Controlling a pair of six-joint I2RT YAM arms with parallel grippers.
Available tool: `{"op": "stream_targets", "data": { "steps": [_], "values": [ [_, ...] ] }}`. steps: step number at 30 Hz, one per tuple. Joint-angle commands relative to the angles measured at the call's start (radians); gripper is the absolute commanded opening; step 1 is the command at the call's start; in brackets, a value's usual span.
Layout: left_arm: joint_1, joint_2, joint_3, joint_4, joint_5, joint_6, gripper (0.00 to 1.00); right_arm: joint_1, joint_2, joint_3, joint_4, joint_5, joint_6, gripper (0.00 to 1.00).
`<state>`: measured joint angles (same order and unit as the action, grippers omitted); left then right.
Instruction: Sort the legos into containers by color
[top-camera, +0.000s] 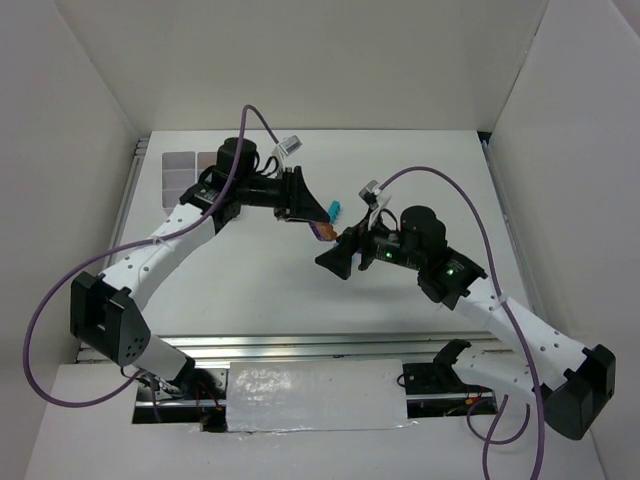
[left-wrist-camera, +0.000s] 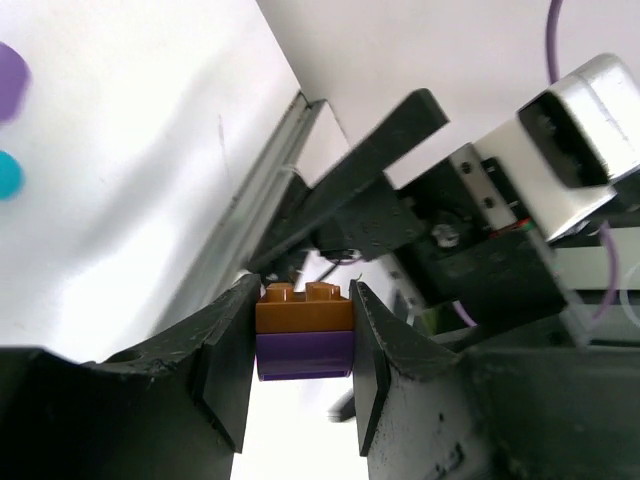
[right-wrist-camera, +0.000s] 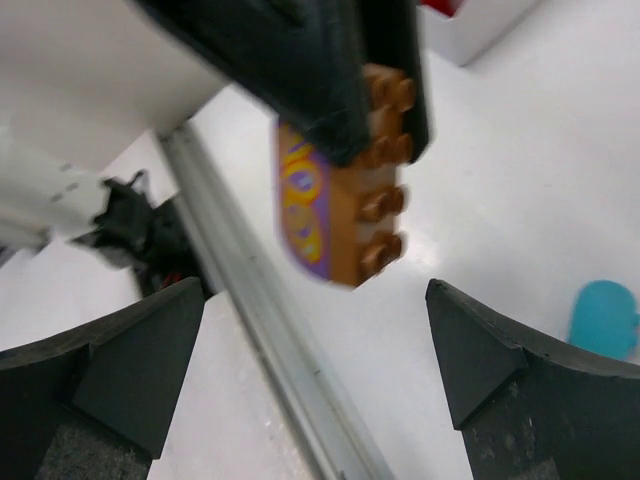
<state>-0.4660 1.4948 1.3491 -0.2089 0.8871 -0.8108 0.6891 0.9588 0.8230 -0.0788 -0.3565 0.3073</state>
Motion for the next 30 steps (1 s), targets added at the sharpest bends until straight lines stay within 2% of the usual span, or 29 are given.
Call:
{"op": "stream_targets", "data": {
  "steps": [1, 5, 6, 8, 9, 10, 11, 13, 14, 16, 17, 18, 19, 23, 30],
  "values": [
    [0.041, -0.004, 0.033, 0.009, 0.047, 0.104, 0.0, -0.08, 0.012, 0.08, -0.067, -0.304, 0.022, 1.0],
    [0.052, -0.019, 0.016, 0.077, 0.194, 0.16, 0.0, -0.181, -0.017, 0.09, -0.017, -0.444, 0.145, 1.0],
    [0.052, -0.042, -0.002, 0.162, 0.257, 0.141, 0.0, -0.187, -0.026, 0.097, -0.009, -0.434, 0.163, 1.0],
    [0.049, -0.073, -0.091, 0.318, 0.32, 0.069, 0.0, -0.2, -0.02, 0.114, -0.01, -0.403, 0.196, 0.99],
    [0.049, -0.09, -0.12, 0.409, 0.346, -0.041, 0.0, -0.201, -0.003, 0.123, -0.013, -0.4, 0.199, 0.99],
    [0.047, -0.12, -0.149, 0.595, 0.383, -0.103, 0.0, -0.201, 0.007, 0.137, -0.016, -0.398, 0.205, 0.97],
    [0.046, -0.133, -0.183, 0.67, 0.398, -0.188, 0.0, -0.206, 0.015, 0.14, 0.008, -0.406, 0.229, 0.97],
    [0.035, -0.154, -0.191, 0.756, 0.426, -0.226, 0.0, -0.207, 0.04, 0.14, 0.059, -0.453, 0.271, 0.94],
    [0.027, -0.159, -0.176, 0.735, 0.429, -0.22, 0.0, -0.211, 0.049, 0.143, 0.12, -0.473, 0.318, 0.93],
    [0.012, -0.165, -0.148, 0.631, 0.426, -0.116, 0.0, -0.207, 0.092, 0.166, 0.16, -0.53, 0.36, 0.88],
    [0.009, -0.163, -0.115, 0.493, 0.409, -0.067, 0.0, -0.206, 0.107, 0.166, 0.219, -0.556, 0.407, 0.86],
    [0.004, -0.162, -0.101, 0.436, 0.405, 0.017, 0.0, -0.198, 0.136, 0.166, 0.25, -0.576, 0.43, 0.84],
    [0.003, -0.156, -0.088, 0.402, 0.403, 0.041, 0.0, -0.192, 0.15, 0.172, 0.261, -0.602, 0.444, 0.82],
    [-0.003, -0.153, -0.096, 0.44, 0.389, 0.001, 0.0, -0.158, 0.185, 0.189, 0.275, -0.622, 0.45, 0.77],
    [-0.003, -0.125, -0.068, 0.323, 0.357, 0.079, 0.0, -0.151, 0.17, 0.142, 0.402, -0.645, 0.523, 0.73]
  ]
}}
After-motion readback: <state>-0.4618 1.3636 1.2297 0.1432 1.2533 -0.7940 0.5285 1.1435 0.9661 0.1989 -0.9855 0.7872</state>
